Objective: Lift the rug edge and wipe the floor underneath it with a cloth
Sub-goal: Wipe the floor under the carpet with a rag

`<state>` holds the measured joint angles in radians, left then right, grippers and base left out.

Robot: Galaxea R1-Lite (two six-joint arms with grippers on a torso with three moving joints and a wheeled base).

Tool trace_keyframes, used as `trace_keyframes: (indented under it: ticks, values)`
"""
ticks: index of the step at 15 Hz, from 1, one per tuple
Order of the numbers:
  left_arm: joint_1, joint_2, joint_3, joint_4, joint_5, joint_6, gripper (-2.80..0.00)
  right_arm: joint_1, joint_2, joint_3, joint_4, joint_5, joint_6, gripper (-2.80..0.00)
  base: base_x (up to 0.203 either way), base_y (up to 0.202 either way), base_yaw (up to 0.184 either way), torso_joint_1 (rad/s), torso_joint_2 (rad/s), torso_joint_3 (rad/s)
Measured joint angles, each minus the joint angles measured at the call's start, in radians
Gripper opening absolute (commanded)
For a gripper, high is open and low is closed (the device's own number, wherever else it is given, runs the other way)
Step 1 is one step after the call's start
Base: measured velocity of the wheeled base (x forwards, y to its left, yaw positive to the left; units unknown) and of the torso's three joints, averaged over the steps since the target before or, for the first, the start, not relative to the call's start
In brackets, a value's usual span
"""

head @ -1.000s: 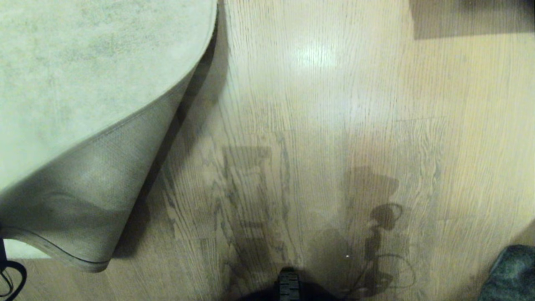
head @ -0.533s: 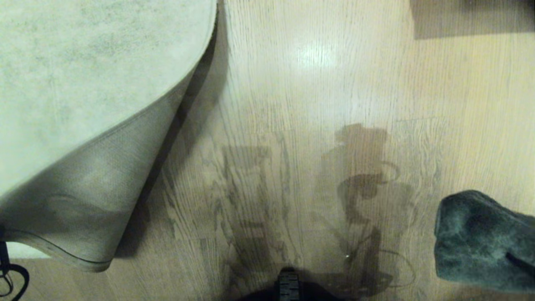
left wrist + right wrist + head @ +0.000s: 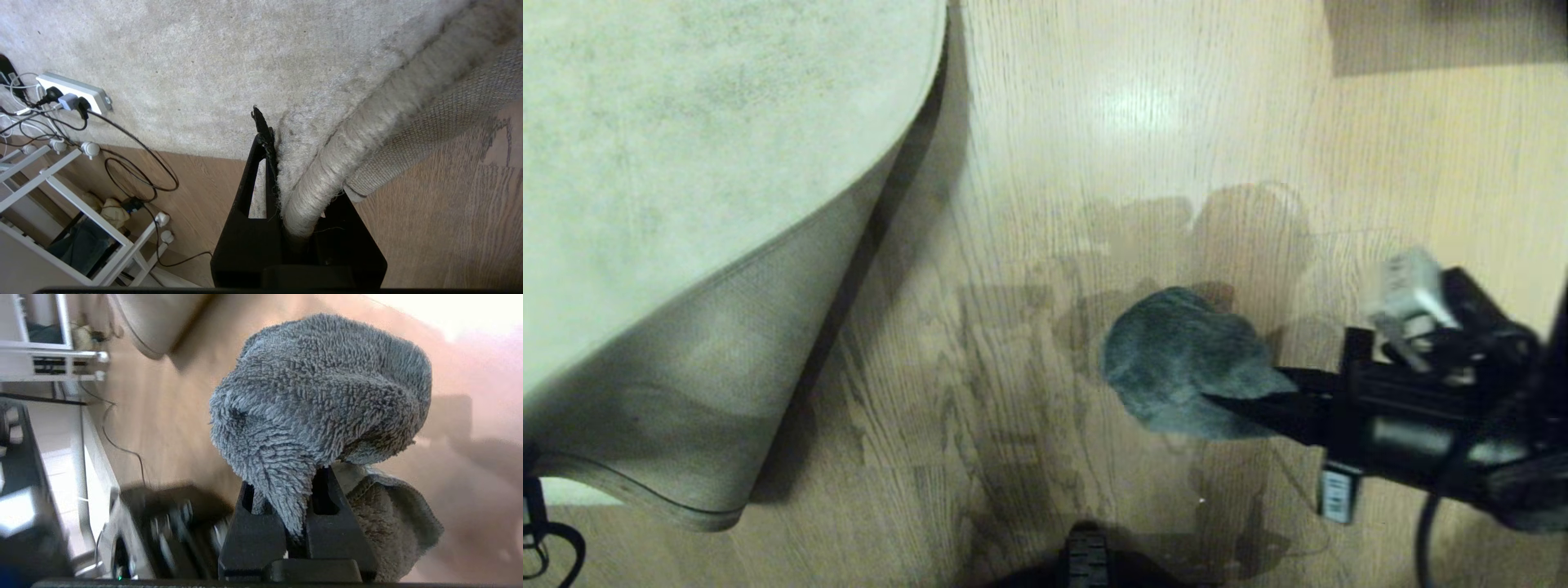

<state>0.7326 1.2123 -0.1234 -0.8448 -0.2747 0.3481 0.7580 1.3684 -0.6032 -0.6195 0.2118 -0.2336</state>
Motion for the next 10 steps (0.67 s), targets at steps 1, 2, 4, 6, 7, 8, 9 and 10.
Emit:
trace_keyframes:
  ticks: [1,2,4,6,7,8,9,10]
  values:
    - [0.0,-0.001,0.001,0.0,0.0,0.0,-2.8,0.078,0.091,-0.038,-0.072,-0.062,0.005,-2.8,0.0,0.0,0.0,0.0,0.0,0.0]
    - [0.0,-0.001,0.001,0.0,0.0,-0.001,-2.8,0.146,0.186,-0.082,-0.148,-0.128,0.012,-2.8,0.0,0.0,0.0,0.0,0.0,0.0]
    - [0.0,-0.001,0.001,0.0,0.001,-0.002,-2.8,0.263,0.352,-0.169,-0.286,-0.256,0.024,-2.8,0.0,0.0,0.0,0.0,0.0,0.0]
    - [0.0,-0.001,0.002,0.0,0.002,-0.002,-2.8,0.355,0.5,-0.259,-0.408,-0.357,0.031,-2.8,0.0,0.0,0.0,0.0,0.0,0.0]
    - [0.0,-0.001,0.002,0.0,0.001,-0.002,-2.8,0.385,0.558,-0.299,-0.448,-0.389,0.034,-2.8,0.0,0.0,0.0,0.0,0.0,0.0]
    - [0.0,-0.001,0.004,0.0,0.002,-0.002,-2.8,0.412,0.617,-0.342,-0.48,-0.416,0.038,-2.8,0.0,0.0,0.0,0.0,0.0,0.0]
    - [0.001,-0.002,0.004,0.0,0.002,-0.002,-2.8,0.434,0.674,-0.386,-0.506,-0.441,0.042,-2.8,0.0,0.0,0.0,0.0,0.0,0.0]
    - [0.001,-0.002,0.004,0.0,0.001,-0.002,-2.8,0.449,0.719,-0.423,-0.524,-0.459,0.046,-2.8,0.0,0.0,0.0,0.0,0.0,0.0]
